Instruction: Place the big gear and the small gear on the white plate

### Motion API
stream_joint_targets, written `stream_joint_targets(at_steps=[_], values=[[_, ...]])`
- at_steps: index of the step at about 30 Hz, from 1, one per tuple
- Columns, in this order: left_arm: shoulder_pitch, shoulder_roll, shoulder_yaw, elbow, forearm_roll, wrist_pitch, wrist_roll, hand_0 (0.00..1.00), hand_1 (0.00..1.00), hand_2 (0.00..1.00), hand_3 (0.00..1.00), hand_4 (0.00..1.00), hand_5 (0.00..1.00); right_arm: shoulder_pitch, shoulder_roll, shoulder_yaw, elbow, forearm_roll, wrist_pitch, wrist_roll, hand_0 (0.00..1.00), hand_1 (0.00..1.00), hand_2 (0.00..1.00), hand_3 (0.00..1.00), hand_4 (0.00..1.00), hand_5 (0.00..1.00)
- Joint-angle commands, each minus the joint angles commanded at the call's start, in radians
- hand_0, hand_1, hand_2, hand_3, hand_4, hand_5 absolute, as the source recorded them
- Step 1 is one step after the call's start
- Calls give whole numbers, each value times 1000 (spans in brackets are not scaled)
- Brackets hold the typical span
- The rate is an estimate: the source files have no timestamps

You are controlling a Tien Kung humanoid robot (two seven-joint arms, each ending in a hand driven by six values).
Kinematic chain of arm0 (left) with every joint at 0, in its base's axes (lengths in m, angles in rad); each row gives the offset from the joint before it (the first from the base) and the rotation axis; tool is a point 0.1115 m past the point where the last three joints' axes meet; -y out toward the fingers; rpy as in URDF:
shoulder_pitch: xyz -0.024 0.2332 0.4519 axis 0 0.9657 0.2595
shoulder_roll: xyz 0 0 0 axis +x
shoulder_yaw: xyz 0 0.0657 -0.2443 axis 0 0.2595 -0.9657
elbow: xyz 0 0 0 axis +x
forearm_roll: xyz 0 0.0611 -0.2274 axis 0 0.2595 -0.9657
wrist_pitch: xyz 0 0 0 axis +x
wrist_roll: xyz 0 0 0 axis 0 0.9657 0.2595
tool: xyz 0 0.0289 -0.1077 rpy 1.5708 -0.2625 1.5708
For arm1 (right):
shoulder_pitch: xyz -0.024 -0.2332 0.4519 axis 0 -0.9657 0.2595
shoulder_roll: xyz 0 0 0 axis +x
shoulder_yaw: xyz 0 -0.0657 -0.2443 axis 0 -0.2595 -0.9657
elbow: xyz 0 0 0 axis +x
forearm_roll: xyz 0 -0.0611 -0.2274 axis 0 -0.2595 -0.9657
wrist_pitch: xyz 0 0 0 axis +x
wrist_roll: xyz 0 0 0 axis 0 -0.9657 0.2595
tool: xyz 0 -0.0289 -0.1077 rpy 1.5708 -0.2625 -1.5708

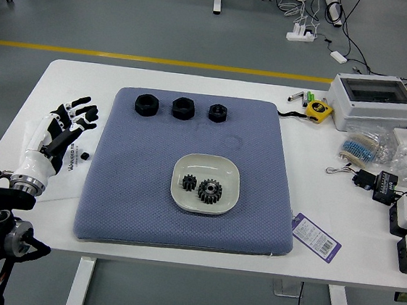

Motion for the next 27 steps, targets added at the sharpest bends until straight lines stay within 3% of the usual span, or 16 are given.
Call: stream_joint_targets(at_steps=[15,22,23,27], values=[[20,7,-4,-14,-6,20,-16,701,695,764,749,937,459,6,-1,0,-1,-1,1,-1,652,659,730,576,835,679],[44,18,58,-45,-43,58,-46,708,711,777,749,941,464,8,-1,1,0,-3,0,-2,651,659,730,576,835,679],[47,18,63,-47,-46,62,-49,776,789,854,766,940,463,8,-1,1,0,-3,0,-2,652,659,730,576,835,679],[68,25,101,-56,-72,84,-69,776,789,854,766,940,463,10,-1,2,-1,-5,1,-3,652,659,730,576,835,679]])
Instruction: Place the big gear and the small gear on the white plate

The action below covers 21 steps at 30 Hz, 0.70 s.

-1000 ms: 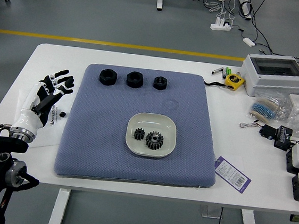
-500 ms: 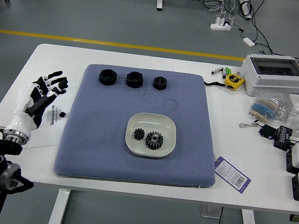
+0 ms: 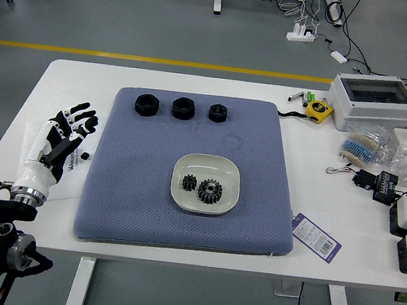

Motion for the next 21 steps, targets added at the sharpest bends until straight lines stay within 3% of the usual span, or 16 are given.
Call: stream_joint_targets(at_steps=[1,2,6,11,21], values=[[7,2,5,0,-7,6,-6,776,789,854,766,940,463,0,0,0,0,1,0,0,652,659,730,576,835,679],[10,3,7,-1,-11,10,-10,833,858,926,803,934,458,0,0,0,0,1,0,0,651,659,731,576,835,679],[19,9,11,-7,-13,12,-8,833,858,926,803,934,458,0,0,1,0,-1,0,-1,651,659,731,576,835,679],[24,16,7,-35,40,-10,42,847,848,917,802,931,464,0,0,3,0,-4,1,-2,652,660,731,576,835,679],[23,17,-17,-93,177,-96,214,836,838,898,798,933,471,1,0,3,0,-5,0,-3,651,659,731,575,835,679]])
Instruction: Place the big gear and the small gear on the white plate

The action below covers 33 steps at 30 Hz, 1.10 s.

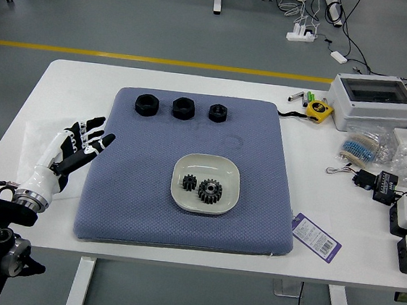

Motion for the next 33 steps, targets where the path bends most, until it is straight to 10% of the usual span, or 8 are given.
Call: stream_joint_targets(at_steps=[33], values=[[14,17,-55,-86,-72,27,-15,819,825,886,801,906,466,-13,5,3,0,-4,-2,-2,651,659,731,576,835,680]])
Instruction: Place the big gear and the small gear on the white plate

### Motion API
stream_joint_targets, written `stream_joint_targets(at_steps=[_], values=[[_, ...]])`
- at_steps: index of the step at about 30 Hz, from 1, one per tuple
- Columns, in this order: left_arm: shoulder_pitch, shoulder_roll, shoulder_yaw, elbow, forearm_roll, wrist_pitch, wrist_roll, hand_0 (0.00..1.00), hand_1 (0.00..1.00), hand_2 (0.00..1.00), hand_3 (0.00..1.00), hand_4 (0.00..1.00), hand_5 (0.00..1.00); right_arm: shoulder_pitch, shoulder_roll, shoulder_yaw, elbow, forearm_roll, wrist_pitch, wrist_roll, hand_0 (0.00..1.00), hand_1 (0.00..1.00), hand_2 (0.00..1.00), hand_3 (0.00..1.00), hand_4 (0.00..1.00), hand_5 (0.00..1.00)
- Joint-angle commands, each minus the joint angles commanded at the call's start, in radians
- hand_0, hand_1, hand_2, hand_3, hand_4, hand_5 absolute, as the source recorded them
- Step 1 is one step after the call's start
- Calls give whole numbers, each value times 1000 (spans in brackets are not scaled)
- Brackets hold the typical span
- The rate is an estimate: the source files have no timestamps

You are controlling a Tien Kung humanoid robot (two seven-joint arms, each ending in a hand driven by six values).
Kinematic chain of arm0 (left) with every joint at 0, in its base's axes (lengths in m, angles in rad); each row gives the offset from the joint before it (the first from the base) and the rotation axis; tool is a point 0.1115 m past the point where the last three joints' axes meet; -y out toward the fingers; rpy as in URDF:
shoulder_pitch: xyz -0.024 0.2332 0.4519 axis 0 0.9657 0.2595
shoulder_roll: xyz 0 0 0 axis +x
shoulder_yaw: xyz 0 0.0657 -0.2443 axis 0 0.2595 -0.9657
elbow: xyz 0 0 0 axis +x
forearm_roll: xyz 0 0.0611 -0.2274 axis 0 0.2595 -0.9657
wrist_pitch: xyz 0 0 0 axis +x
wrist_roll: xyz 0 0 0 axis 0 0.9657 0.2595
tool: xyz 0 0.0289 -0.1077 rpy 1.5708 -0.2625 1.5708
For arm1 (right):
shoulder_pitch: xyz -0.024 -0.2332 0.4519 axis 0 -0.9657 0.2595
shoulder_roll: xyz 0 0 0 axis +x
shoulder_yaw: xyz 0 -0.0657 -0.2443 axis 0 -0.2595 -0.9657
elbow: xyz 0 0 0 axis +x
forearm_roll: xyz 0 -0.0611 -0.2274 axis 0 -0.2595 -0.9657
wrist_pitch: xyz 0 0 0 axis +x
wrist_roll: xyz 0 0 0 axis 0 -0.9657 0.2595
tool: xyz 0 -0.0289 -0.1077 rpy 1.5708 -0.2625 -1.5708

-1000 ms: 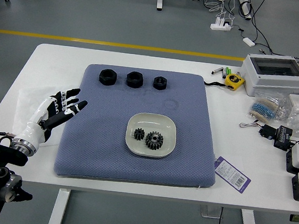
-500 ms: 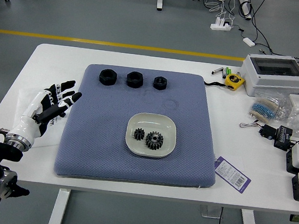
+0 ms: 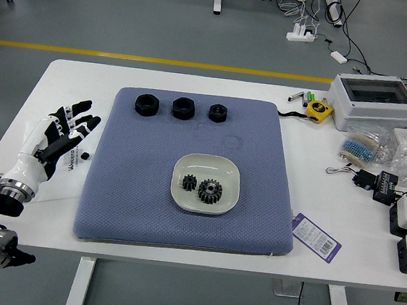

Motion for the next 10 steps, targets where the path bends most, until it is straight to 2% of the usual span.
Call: stream_joint_targets(at_steps=[10], values=[[5,3,-12,-1,3,-2,3,818,815,883,801,903,463,-2,2,2,0,-5,0,0,651,659,731,575,834,680]])
